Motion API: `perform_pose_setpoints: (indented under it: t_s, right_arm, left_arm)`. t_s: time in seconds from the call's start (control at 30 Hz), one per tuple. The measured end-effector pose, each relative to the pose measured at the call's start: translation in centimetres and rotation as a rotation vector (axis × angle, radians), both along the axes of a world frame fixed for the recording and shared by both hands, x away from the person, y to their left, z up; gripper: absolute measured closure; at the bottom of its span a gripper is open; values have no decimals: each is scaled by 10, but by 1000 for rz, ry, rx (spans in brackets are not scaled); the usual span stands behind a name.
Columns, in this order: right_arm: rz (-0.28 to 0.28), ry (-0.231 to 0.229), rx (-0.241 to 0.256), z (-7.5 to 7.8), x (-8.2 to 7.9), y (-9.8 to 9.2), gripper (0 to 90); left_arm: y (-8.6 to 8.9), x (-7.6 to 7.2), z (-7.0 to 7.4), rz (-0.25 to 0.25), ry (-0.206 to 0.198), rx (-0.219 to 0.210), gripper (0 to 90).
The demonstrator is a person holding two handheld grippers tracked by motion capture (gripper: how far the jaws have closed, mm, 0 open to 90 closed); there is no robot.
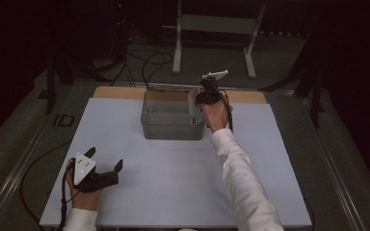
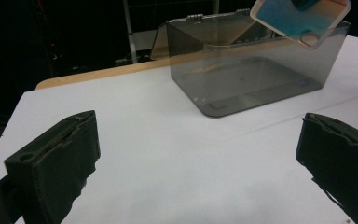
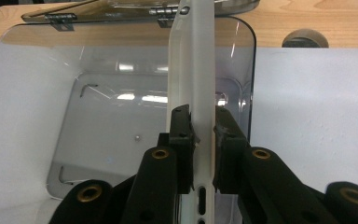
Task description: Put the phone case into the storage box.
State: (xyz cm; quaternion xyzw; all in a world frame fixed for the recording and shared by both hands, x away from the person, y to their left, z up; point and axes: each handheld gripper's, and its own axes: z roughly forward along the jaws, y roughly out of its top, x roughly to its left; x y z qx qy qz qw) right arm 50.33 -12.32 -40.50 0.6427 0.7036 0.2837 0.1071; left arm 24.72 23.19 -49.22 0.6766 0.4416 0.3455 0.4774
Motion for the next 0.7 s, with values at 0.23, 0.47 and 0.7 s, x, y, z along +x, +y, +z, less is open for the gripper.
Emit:
perform_pose_setpoints:
  t_s: [0.23, 0.47, 0.7]
  right_arm:
    - [-4, 10, 2, -6, 1, -1, 808]
    - [-10, 16, -13, -12, 3, 1, 807]
    - [-17, 25, -20, -18, 4, 2, 806]
  left_arm:
    - [0, 0, 0, 0, 0, 1, 5]
    - [0, 0, 0, 0, 1, -1, 5]
    - [0, 0, 0, -1, 1, -2, 5]
